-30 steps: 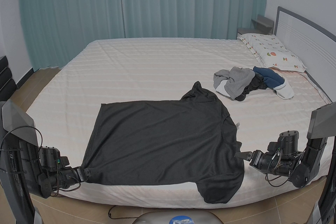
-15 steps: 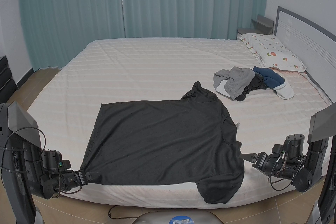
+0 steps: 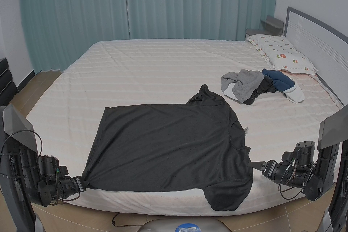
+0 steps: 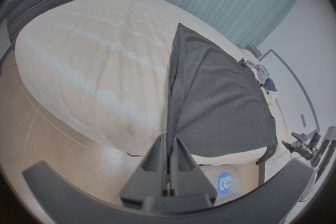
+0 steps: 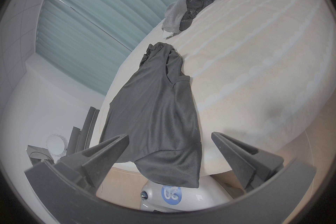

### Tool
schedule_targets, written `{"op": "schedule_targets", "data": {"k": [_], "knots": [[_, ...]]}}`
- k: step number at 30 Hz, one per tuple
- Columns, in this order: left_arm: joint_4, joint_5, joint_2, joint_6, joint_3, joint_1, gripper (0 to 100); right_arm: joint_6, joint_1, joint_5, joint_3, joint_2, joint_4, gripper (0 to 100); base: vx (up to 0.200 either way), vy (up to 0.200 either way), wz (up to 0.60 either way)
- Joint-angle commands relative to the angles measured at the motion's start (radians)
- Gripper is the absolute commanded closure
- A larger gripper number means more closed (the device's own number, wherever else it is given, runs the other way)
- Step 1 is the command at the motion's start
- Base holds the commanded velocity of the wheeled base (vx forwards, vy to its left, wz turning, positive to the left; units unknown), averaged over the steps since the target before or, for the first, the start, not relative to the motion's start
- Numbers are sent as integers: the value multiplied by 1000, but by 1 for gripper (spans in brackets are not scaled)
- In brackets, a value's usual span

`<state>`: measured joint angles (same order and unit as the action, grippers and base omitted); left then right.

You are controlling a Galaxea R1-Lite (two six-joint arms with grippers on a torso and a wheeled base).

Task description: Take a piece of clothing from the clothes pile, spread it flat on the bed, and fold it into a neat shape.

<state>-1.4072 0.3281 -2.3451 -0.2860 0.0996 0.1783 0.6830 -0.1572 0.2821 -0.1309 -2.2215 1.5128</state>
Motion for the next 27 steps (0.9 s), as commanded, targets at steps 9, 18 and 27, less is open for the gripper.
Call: {"op": "schedule_targets", "data": {"k": [9, 18, 27], "knots": [[-1, 20, 55, -134, -3, 4, 100, -77, -8, -83, -81, -132, -8, 0, 0, 0, 0], [-2, 20, 56, -176, 8, 6, 100, -77, -27, -110, -207, -173, -83, 0, 0, 0, 0], [-38, 19, 52, -180, 11, 10, 100, -79, -30, -115, -302, -175, -166, 100, 0, 0, 0]]}}
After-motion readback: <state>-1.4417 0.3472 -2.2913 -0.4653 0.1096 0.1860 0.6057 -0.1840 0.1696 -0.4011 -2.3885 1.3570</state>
